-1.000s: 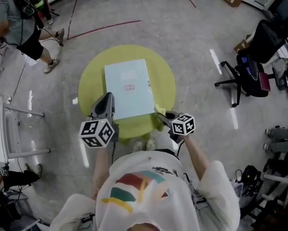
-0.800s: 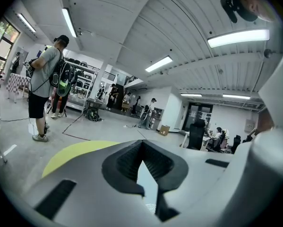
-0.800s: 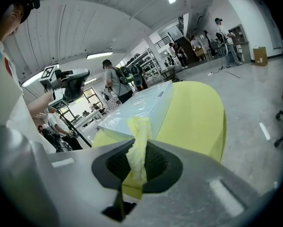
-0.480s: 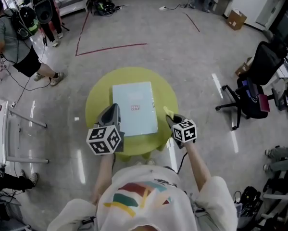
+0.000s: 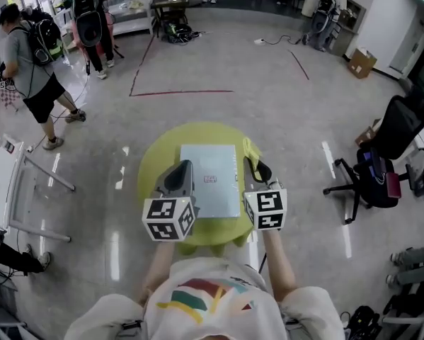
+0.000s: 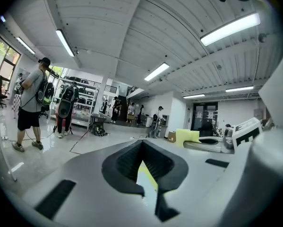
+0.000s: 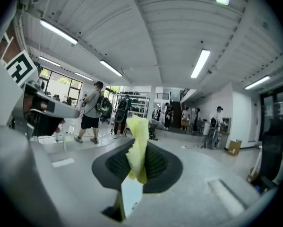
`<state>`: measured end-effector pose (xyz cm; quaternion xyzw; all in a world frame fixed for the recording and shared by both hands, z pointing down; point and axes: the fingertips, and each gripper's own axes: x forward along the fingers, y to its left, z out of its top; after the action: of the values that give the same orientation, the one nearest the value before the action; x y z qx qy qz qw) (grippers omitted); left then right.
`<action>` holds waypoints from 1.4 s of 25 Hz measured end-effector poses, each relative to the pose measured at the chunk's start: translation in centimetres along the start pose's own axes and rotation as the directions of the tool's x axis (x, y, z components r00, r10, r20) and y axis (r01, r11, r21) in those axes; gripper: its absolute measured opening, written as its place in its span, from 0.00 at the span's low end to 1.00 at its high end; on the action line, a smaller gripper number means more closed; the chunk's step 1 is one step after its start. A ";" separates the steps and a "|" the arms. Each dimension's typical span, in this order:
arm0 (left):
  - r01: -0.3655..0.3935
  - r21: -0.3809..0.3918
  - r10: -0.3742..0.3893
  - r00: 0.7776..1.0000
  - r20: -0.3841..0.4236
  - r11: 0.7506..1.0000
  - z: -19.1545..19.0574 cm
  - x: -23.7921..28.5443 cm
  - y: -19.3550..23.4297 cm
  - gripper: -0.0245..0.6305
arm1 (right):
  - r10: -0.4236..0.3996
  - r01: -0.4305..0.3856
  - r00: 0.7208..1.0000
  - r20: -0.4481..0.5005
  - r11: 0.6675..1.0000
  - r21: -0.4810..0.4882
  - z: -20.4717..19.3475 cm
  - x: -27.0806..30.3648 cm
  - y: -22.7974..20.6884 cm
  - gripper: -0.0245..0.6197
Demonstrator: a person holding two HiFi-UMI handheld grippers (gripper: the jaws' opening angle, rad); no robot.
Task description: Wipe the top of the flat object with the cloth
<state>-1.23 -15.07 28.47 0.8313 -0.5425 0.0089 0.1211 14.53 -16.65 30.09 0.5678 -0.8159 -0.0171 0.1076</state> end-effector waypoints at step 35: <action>-0.034 0.098 0.019 0.988 0.151 0.995 2.6 -3.5 -2.0 0.06 | -0.013 0.030 0.991 0.136 0.993 -0.117 3.2 -5.5 6.7 0.08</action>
<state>-1.13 -11.73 25.06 0.8274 -0.5598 -0.0247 0.0382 9.57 -9.51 27.14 0.5667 -0.8127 -0.1053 0.0854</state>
